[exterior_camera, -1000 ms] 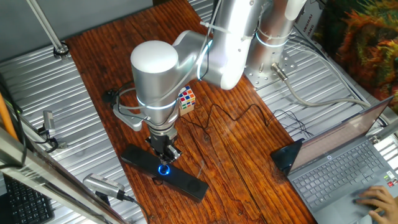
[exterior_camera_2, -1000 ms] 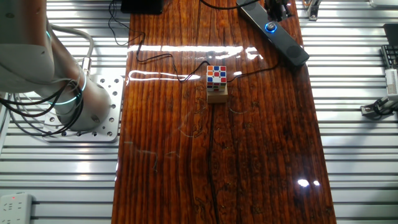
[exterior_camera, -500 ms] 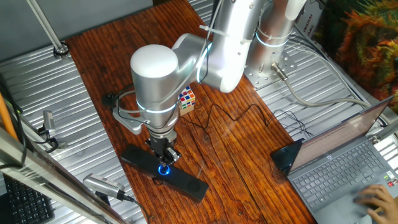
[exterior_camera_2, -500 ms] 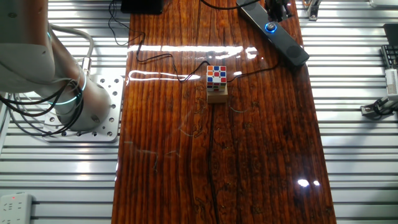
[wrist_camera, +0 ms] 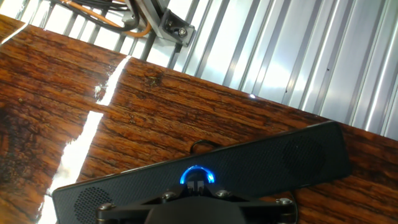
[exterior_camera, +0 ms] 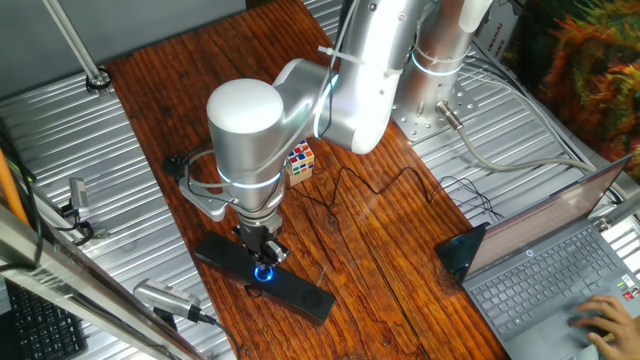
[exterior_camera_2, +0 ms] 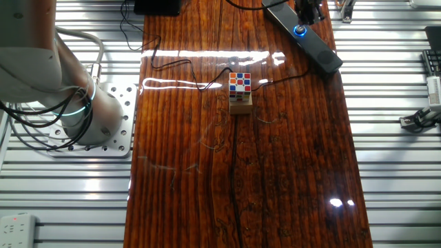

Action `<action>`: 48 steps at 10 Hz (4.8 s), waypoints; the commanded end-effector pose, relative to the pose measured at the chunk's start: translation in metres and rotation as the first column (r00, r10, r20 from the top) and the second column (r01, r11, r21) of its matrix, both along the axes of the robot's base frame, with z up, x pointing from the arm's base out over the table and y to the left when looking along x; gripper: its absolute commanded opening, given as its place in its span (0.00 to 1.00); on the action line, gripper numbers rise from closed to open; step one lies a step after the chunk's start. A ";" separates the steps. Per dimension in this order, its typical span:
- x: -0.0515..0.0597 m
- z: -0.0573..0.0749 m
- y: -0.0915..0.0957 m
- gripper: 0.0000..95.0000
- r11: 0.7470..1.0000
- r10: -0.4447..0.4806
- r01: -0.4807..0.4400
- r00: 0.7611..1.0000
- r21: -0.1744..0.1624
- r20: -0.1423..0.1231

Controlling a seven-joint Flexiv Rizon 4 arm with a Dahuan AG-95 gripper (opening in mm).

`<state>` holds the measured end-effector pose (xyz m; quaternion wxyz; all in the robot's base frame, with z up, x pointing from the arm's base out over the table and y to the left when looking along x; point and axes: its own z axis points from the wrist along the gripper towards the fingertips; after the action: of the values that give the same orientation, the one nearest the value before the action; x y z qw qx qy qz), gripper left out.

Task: Turn the knob to increase the volume of the speaker

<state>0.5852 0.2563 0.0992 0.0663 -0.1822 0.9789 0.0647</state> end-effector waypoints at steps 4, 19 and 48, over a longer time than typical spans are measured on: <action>0.001 -0.001 0.000 0.00 1.000 -0.005 0.005 1.000 -0.008 0.002; 0.002 0.000 0.000 0.00 1.000 0.021 -0.021 1.000 -0.015 0.001; 0.002 -0.001 0.000 0.00 0.996 0.063 -0.060 0.997 -0.070 0.037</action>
<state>0.5874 0.2568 0.0979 0.0778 -0.2156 0.9729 0.0293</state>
